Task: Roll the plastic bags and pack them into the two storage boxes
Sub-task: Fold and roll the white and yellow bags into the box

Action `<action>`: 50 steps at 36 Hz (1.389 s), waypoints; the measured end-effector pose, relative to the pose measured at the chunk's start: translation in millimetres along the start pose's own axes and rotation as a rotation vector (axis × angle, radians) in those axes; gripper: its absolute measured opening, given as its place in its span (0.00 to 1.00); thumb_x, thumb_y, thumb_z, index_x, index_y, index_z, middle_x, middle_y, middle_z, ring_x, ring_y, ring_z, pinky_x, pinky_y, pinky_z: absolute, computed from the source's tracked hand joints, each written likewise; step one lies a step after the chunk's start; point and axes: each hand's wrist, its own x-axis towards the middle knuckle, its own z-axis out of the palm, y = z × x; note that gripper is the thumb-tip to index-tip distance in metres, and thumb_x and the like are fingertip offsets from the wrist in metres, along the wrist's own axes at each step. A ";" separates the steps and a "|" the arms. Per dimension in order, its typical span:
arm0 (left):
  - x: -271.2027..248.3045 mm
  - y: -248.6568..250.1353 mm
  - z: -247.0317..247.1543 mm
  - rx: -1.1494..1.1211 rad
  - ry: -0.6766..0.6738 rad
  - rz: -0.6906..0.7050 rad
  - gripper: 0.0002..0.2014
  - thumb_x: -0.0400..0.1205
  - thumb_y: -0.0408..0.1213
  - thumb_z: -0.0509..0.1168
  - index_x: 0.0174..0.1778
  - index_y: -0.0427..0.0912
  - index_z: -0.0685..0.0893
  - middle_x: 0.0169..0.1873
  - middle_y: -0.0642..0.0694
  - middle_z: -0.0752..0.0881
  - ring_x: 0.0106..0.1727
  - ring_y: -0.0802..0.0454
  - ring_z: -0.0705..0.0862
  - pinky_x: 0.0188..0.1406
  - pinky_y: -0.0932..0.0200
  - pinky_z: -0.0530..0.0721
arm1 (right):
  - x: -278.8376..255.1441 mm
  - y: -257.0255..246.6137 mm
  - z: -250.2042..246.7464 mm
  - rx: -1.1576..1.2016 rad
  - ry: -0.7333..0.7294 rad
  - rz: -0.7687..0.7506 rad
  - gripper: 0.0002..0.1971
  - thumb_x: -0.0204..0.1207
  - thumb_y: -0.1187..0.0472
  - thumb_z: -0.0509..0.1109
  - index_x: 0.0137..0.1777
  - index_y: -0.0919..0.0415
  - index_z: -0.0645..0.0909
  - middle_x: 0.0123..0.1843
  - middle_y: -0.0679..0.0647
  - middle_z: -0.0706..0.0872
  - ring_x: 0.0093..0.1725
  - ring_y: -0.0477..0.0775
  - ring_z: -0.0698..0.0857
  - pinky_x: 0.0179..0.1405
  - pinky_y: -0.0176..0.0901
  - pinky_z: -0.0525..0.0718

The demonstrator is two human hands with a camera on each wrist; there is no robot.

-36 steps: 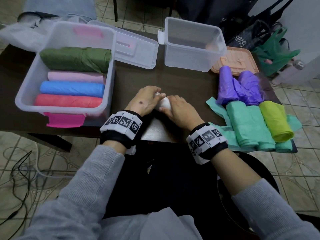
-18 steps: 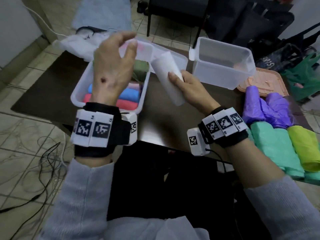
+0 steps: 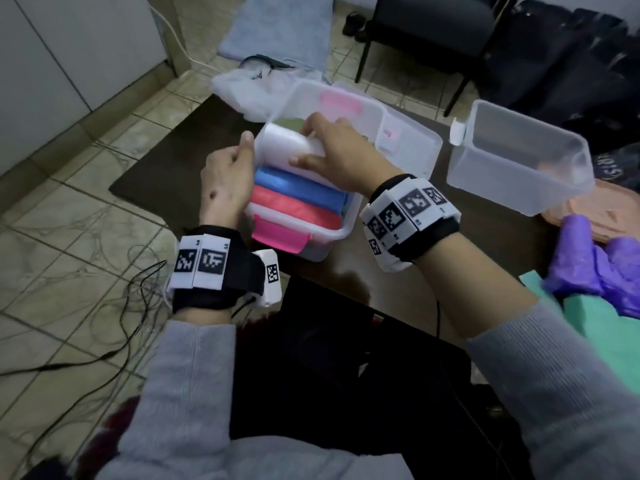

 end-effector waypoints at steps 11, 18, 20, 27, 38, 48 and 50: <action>-0.9 -0.1 6.4 0.011 0.099 -0.006 0.20 0.81 0.55 0.60 0.61 0.48 0.86 0.57 0.45 0.87 0.59 0.45 0.83 0.57 0.56 0.78 | -2.9 2.7 22.1 -0.260 -0.004 -0.088 0.26 0.86 0.45 0.48 0.83 0.42 0.52 0.83 0.48 0.57 0.82 0.55 0.56 0.78 0.60 0.56; -0.9 -0.7 8.8 0.023 0.146 -0.009 0.17 0.79 0.52 0.64 0.58 0.48 0.87 0.52 0.45 0.89 0.55 0.47 0.86 0.58 0.54 0.82 | 3.5 5.1 23.7 -0.241 -0.106 -0.053 0.26 0.86 0.45 0.45 0.83 0.42 0.47 0.86 0.49 0.48 0.84 0.59 0.46 0.79 0.63 0.44; -1.0 -1.0 9.1 0.034 0.150 -0.010 0.17 0.79 0.50 0.64 0.59 0.48 0.87 0.52 0.45 0.89 0.55 0.46 0.86 0.59 0.53 0.82 | 4.5 4.3 24.9 -0.261 -0.099 -0.048 0.26 0.86 0.45 0.46 0.83 0.43 0.48 0.86 0.49 0.49 0.84 0.59 0.47 0.80 0.63 0.45; -1.7 -0.3 9.3 0.070 0.135 0.015 0.17 0.81 0.48 0.62 0.61 0.48 0.85 0.55 0.46 0.88 0.57 0.46 0.85 0.61 0.51 0.81 | 3.0 5.4 26.6 -0.236 -0.085 -0.039 0.26 0.86 0.46 0.46 0.83 0.42 0.47 0.86 0.48 0.48 0.84 0.58 0.46 0.80 0.61 0.42; -34.5 37.3 31.2 0.169 0.210 0.407 0.19 0.83 0.40 0.58 0.70 0.41 0.75 0.68 0.44 0.78 0.69 0.51 0.74 0.61 0.71 0.65 | -36.8 30.9 14.6 0.236 0.432 -0.003 0.27 0.83 0.50 0.54 0.79 0.59 0.65 0.80 0.60 0.66 0.81 0.60 0.61 0.80 0.57 0.57; -107.2 80.9 140.8 0.158 -0.286 0.719 0.19 0.84 0.42 0.60 0.70 0.41 0.76 0.68 0.44 0.79 0.70 0.51 0.75 0.67 0.63 0.68 | -146.8 140.3 -22.1 -0.047 0.662 0.522 0.20 0.78 0.60 0.60 0.70 0.60 0.75 0.67 0.59 0.78 0.67 0.59 0.73 0.64 0.42 0.64; -116.5 74.4 167.7 0.235 -0.409 0.703 0.20 0.85 0.43 0.59 0.72 0.40 0.74 0.71 0.42 0.75 0.73 0.48 0.72 0.72 0.57 0.67 | -174.6 159.9 -30.6 -0.132 0.653 0.745 0.22 0.77 0.61 0.61 0.71 0.58 0.73 0.69 0.60 0.76 0.69 0.62 0.71 0.67 0.48 0.65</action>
